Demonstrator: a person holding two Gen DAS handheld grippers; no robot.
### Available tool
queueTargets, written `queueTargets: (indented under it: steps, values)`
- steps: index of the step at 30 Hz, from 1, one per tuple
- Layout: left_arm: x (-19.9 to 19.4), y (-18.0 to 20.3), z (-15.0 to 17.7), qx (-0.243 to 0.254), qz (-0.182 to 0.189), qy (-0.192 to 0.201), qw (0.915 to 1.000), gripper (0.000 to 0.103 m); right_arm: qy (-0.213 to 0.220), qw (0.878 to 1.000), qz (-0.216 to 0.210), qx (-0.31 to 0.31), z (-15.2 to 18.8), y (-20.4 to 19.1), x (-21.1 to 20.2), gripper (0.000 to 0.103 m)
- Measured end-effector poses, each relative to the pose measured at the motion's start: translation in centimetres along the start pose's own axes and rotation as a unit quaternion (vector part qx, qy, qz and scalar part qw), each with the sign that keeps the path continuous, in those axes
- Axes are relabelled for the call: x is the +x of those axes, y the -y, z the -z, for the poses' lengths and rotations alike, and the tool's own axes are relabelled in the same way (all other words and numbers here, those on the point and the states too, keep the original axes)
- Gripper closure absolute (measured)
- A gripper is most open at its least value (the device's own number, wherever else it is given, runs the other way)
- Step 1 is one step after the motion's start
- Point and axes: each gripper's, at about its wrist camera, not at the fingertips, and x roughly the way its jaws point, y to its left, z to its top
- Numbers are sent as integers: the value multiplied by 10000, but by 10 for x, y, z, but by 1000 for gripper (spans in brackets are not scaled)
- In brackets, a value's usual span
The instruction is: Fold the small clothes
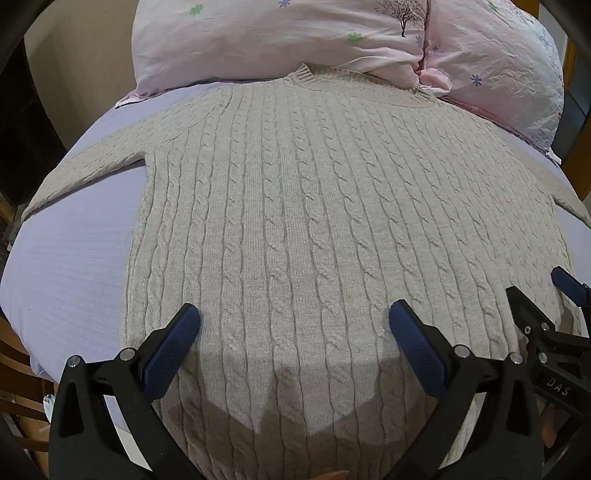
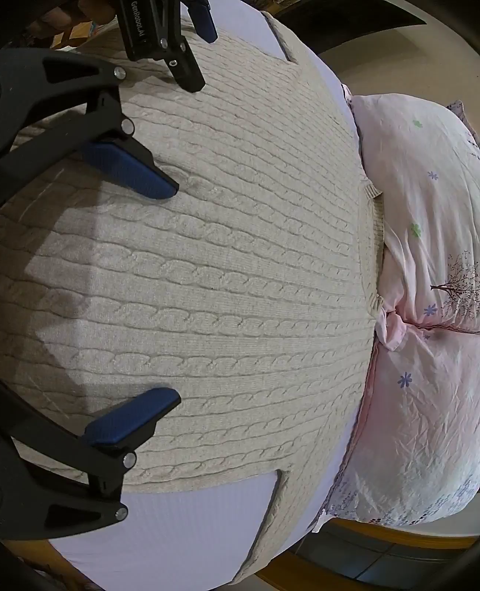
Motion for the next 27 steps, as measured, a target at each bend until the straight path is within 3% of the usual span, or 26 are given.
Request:
queueTargets:
  steps: [27]
  values:
    - [0, 0, 0, 0, 0, 7, 10000, 1, -19, 10000, 6, 2, 1, -1, 2, 2]
